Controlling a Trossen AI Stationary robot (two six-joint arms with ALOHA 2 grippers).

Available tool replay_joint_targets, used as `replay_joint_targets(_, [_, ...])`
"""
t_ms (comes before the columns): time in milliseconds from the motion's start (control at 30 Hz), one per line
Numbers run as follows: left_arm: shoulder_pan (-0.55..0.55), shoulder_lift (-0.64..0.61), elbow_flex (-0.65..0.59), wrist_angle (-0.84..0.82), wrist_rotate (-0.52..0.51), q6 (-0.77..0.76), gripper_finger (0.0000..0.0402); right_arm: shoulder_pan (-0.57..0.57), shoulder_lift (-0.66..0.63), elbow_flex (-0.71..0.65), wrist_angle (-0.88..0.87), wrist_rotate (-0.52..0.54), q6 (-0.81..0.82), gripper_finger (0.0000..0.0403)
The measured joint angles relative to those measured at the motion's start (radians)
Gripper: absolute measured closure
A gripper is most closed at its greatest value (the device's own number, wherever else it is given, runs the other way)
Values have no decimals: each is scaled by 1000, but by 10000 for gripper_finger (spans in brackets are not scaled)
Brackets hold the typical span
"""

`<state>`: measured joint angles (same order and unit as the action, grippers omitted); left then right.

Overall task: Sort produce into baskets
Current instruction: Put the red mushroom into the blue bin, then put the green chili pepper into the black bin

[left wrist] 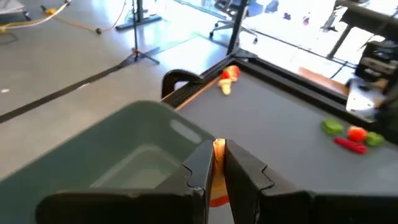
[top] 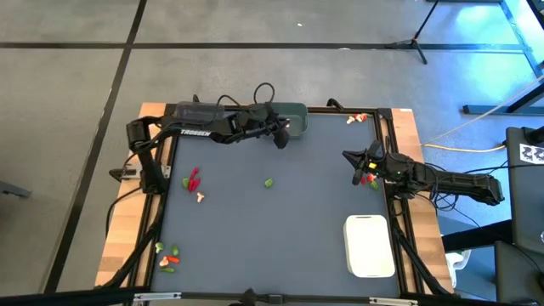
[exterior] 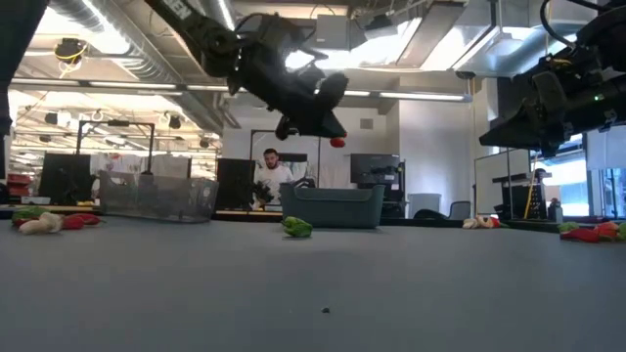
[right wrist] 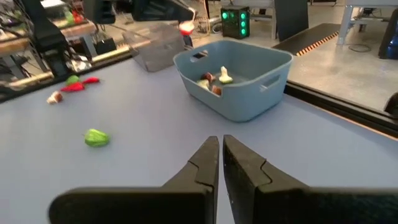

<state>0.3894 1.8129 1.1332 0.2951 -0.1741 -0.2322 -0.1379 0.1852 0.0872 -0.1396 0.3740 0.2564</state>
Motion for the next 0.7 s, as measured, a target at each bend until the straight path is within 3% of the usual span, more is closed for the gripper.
replay_joint_targets(433, [89,146,0,30,-6,-26,362,0,0,2,-45,-1,0,377])
replay_joint_targets(700, [103,161,-1,28,-5,-53,286,0,0,2,-47,-1,0,377])
